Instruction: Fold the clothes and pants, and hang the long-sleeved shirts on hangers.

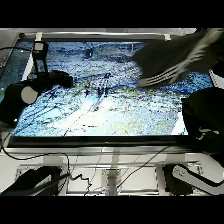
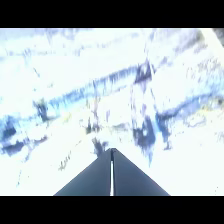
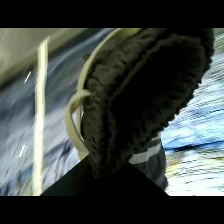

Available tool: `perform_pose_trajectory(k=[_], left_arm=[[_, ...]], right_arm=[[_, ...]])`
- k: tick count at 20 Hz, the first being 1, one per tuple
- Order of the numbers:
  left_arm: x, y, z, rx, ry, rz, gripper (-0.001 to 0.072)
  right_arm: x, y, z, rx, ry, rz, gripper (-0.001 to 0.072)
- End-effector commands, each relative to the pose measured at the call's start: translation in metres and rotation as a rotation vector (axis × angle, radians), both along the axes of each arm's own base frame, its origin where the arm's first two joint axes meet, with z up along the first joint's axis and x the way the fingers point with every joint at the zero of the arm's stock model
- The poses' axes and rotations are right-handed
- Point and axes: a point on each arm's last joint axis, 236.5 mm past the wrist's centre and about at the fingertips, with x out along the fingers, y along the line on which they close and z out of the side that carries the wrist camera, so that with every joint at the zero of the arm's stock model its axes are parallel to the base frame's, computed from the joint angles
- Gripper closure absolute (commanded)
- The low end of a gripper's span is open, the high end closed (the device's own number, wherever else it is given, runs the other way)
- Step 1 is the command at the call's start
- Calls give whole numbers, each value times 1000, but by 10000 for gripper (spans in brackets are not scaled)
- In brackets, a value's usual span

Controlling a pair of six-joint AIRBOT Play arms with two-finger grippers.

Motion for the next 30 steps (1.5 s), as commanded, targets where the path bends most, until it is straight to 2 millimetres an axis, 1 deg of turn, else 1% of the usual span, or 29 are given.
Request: perform_pose_trajectory(k=[1, 2, 3, 5, 7, 9, 11, 13, 15, 17, 20, 22, 23, 24, 25, 26, 27, 30], left_arm=[[-7, 5, 30, 2, -80, 4, 700], [-8, 6, 34, 11, -93, 4, 700], [-9, 8, 38, 22, -104, 5, 700], [-12, 10, 45, 22, -120, 6, 699], [-15, 10, 51, 18, -133, 6, 700], [-17, 11, 55, 16, -144, 7, 699], [-19, 11, 58, 14, -150, 7, 699], [-19, 11, 58, 13, -150, 7, 700], [-19, 11, 58, 13, -150, 7, 700], [-19, 11, 58, 13, -150, 7, 700], [-19, 11, 58, 13, -150, 7, 700], [-19, 11, 58, 13, -150, 7, 699], [-19, 11, 58, 13, -150, 7, 699], [-19, 11, 58, 13, -150, 7, 700], [-19, 11, 58, 13, -149, 7, 699], [-18, 11, 58, 13, -149, 7, 699], [-18, 11, 57, 13, -148, 7, 699], [-18, 11, 56, 14, -145, 7, 699]], right_arm=[[-89, -102, 38, 16, 10, -389, 684], [-114, -120, 40, 42, 27, -472, 684], [-138, -132, 38, 78, 50, -550, 683], [-180, -147, 34, 115, 92, -663, 684], [-218, -155, 31, 128, 129, -760, 683], [-248, -160, 28, 144, 155, -839, 683], [-272, -166, 27, 145, 173, -916, 667], [-296, -169, 27, 126, 196, -998, 668], [-315, -167, 30, 123, 199, -1094, 668], [-325, -157, 41, 158, 149, -1193, 674], [-324, -140, 73, 183, -21, -1280, 674], [-324, -136, 96, 142, -120, -1301, 670], [-324, -138, 105, 117, -160, -1304, 606], [-323, -139, 108, 112, -175, -1300, 393], [-321, -138, 108, 120, -174, -1291, 110], [-318, -137, 108, 127, -177, -1280, 8], [-313, -136, 109, 136, -188, -1261, 25], [-289, -131, 123, 176, -264, -1161, 25]])
